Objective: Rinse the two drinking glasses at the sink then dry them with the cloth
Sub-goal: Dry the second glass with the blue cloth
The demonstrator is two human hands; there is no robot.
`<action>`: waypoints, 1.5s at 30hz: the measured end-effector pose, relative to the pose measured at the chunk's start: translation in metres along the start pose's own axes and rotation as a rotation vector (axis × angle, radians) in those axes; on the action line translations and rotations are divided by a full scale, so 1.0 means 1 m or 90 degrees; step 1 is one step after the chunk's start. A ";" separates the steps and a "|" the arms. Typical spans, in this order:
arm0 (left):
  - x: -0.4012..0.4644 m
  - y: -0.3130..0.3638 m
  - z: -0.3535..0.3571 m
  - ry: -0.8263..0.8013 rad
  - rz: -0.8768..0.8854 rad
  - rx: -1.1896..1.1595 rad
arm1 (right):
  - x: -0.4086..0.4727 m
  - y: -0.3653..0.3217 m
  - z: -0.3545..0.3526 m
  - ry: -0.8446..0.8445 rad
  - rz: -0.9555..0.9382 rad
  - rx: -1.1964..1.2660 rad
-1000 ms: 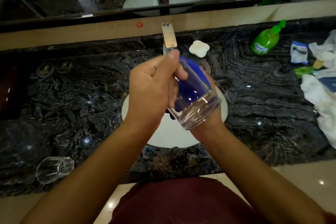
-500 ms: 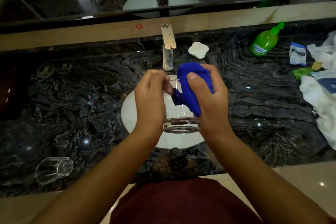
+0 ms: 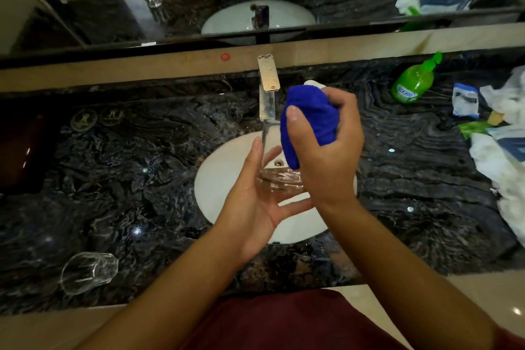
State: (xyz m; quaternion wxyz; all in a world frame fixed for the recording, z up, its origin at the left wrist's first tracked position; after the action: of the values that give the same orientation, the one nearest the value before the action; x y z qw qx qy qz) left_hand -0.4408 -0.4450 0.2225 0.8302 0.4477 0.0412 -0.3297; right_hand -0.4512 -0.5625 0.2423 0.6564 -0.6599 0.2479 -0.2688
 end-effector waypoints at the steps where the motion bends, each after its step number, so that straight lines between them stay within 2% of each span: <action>1: 0.000 -0.001 0.001 0.001 -0.010 -0.023 | -0.001 -0.002 0.001 -0.005 -0.019 -0.016; 5: 0.008 0.010 -0.004 0.057 0.033 -0.062 | -0.001 -0.014 -0.001 -0.131 -0.070 -0.109; 8: 0.018 0.026 -0.011 0.115 0.096 -0.003 | 0.002 -0.026 -0.008 -0.199 -0.094 -0.151; 13: 0.020 0.043 -0.013 0.153 0.190 0.096 | 0.021 -0.041 -0.022 -0.178 -0.049 -0.320; 17: 0.020 0.045 -0.008 0.146 0.291 0.237 | 0.011 -0.039 -0.018 -0.112 -0.140 -0.467; 19: 0.019 0.042 -0.009 0.150 0.332 0.286 | 0.004 -0.035 -0.014 -0.124 -0.124 -0.461; 21: 0.019 0.043 -0.011 0.165 0.367 0.310 | 0.007 -0.034 -0.017 -0.190 -0.011 -0.326; 23: 0.021 0.050 -0.015 0.197 0.373 0.307 | 0.012 -0.034 -0.028 -0.337 0.135 -0.182; 24: 0.022 0.055 -0.017 0.217 0.362 0.290 | 0.014 -0.033 -0.034 -0.425 0.173 -0.169; 26: 0.024 0.064 -0.020 0.222 0.349 0.275 | 0.015 -0.032 -0.042 -0.535 0.175 -0.224; 31: 0.025 0.059 -0.024 0.108 0.422 0.401 | 0.012 -0.029 -0.032 -0.538 0.091 -0.411; 32: 0.024 0.058 -0.024 0.091 0.425 0.417 | 0.009 -0.030 -0.030 -0.569 0.122 -0.391; 35: 0.018 0.059 -0.022 0.057 0.456 0.453 | 0.006 -0.039 -0.030 -0.684 0.325 -0.253; 38: 0.013 0.062 -0.018 0.026 0.500 0.500 | 0.012 -0.040 -0.034 -0.731 0.367 -0.175; 41: 0.013 0.069 -0.015 -0.043 0.578 0.543 | 0.010 -0.029 -0.031 -0.702 0.413 0.021; 45: 0.022 0.073 -0.019 -0.093 0.755 0.543 | -0.012 -0.020 -0.009 -0.541 0.550 0.349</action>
State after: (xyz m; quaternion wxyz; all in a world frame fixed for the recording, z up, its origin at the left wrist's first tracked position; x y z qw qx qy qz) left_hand -0.3764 -0.4138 0.2550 0.6230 0.6560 -0.3955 0.1583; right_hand -0.4667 -0.5605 0.2619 0.8897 -0.3590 0.1325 0.2491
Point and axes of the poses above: each hand's wrist, its own x-axis towards the middle knuckle, its own z-axis out of the palm, y = z × x, the point moved 1 cm from there along x, towards the middle knuckle, and after that the axes turned 15 degrees about z, right-handed, at the moved point
